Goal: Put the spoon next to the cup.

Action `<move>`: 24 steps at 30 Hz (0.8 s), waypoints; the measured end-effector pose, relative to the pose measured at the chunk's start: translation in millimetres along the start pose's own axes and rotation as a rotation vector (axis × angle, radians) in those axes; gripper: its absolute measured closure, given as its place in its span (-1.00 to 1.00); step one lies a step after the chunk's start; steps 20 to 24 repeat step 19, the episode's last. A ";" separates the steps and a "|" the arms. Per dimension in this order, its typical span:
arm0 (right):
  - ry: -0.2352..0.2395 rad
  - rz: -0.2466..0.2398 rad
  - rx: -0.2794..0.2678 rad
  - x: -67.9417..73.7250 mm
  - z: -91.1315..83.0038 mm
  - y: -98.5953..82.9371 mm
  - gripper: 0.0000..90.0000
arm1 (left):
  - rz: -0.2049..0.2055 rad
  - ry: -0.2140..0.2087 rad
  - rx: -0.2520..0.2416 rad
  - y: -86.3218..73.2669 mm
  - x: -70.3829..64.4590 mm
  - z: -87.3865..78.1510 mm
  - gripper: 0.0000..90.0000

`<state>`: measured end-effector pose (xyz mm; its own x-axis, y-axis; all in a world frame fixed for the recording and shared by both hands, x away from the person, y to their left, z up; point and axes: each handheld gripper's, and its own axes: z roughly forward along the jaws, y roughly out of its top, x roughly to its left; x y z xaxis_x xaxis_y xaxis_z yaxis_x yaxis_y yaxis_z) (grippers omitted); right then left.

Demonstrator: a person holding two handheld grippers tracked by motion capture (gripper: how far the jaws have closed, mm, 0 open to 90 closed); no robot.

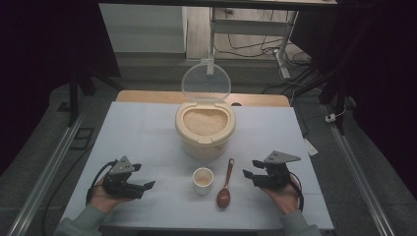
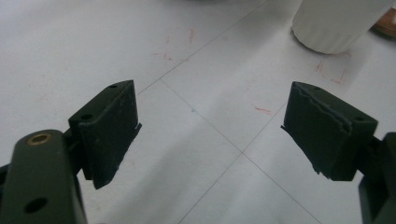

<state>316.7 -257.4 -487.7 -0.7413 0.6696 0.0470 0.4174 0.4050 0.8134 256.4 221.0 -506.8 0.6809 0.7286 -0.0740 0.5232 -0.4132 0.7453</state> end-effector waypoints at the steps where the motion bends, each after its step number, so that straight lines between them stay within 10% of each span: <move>1: 0.001 -0.004 -0.002 -1.3 -3.4 -2.0 -0.06 | -0.002 0.000 -0.001 0.0 0.2 -0.1 -0.60; 24: -0.006 -0.045 -0.025 -13.0 -30.0 -23.5 -0.06 | -0.020 0.000 -0.007 -0.1 0.0 0.7 -0.62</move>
